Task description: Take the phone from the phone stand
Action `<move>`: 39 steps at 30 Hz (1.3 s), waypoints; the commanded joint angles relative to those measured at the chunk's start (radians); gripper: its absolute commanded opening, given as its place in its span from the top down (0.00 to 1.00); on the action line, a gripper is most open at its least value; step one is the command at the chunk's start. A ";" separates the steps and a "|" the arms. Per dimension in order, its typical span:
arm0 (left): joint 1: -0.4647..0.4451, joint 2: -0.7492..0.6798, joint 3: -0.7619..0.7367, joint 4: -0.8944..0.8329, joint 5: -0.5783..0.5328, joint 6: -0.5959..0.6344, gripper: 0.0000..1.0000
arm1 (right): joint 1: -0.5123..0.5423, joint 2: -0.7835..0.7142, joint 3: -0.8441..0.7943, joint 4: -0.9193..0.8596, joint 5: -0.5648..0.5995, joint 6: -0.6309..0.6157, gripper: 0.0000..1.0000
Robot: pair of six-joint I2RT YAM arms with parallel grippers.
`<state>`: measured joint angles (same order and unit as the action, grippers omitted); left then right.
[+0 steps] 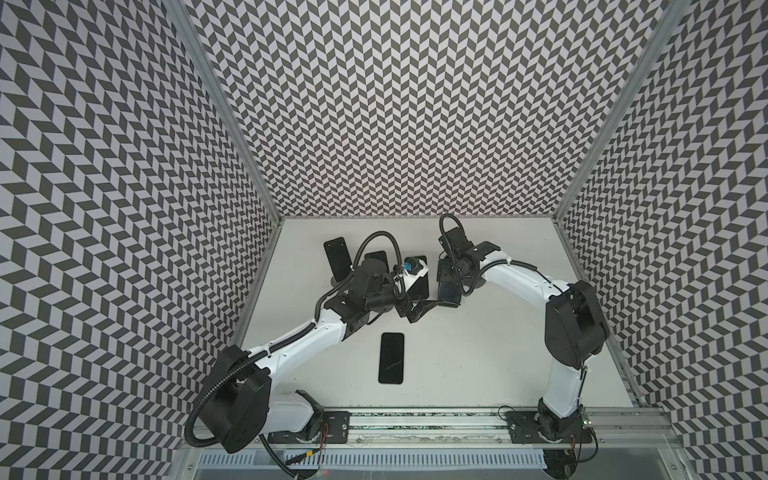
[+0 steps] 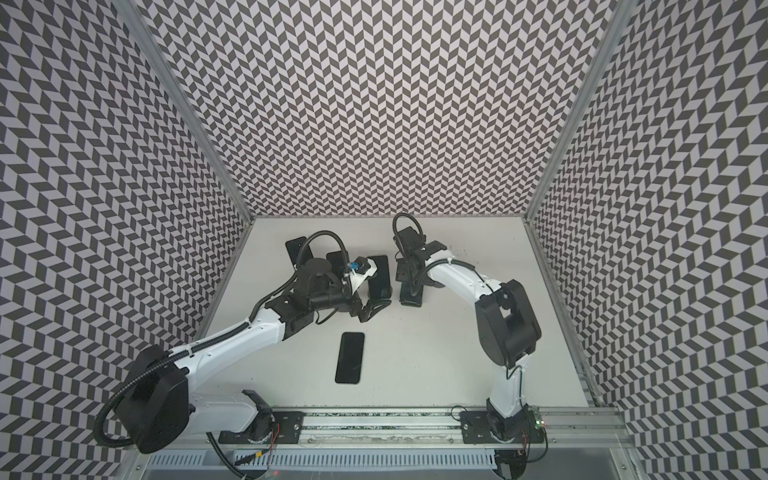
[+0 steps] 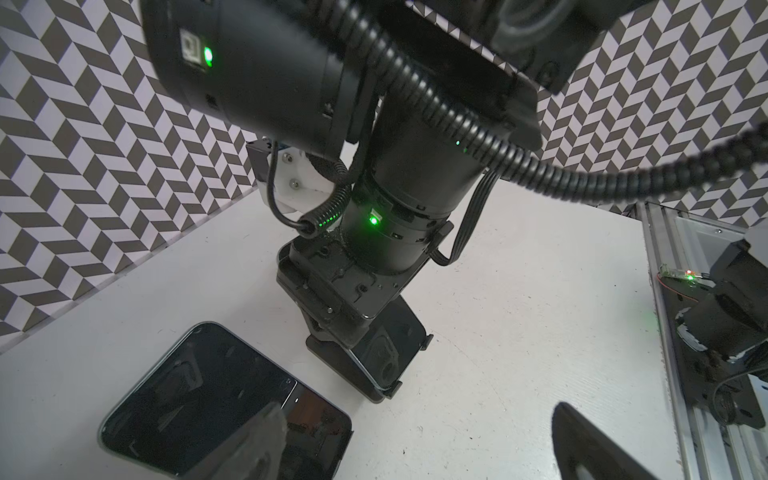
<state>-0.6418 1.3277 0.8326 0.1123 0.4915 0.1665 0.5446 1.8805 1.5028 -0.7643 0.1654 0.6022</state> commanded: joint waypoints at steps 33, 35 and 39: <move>-0.006 -0.010 0.028 0.023 0.001 0.009 0.00 | -0.008 -0.055 -0.026 0.046 -0.016 -0.024 0.38; -0.006 -0.011 0.027 0.025 0.001 0.010 0.00 | -0.009 -0.061 -0.032 0.047 -0.017 -0.023 0.38; -0.005 -0.009 0.023 0.033 0.004 0.012 0.00 | -0.009 -0.065 -0.033 0.046 -0.015 -0.023 0.39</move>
<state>-0.6418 1.3277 0.8326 0.1146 0.4877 0.1638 0.5400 1.8633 1.4796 -0.7441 0.1497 0.5838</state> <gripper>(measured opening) 0.999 0.725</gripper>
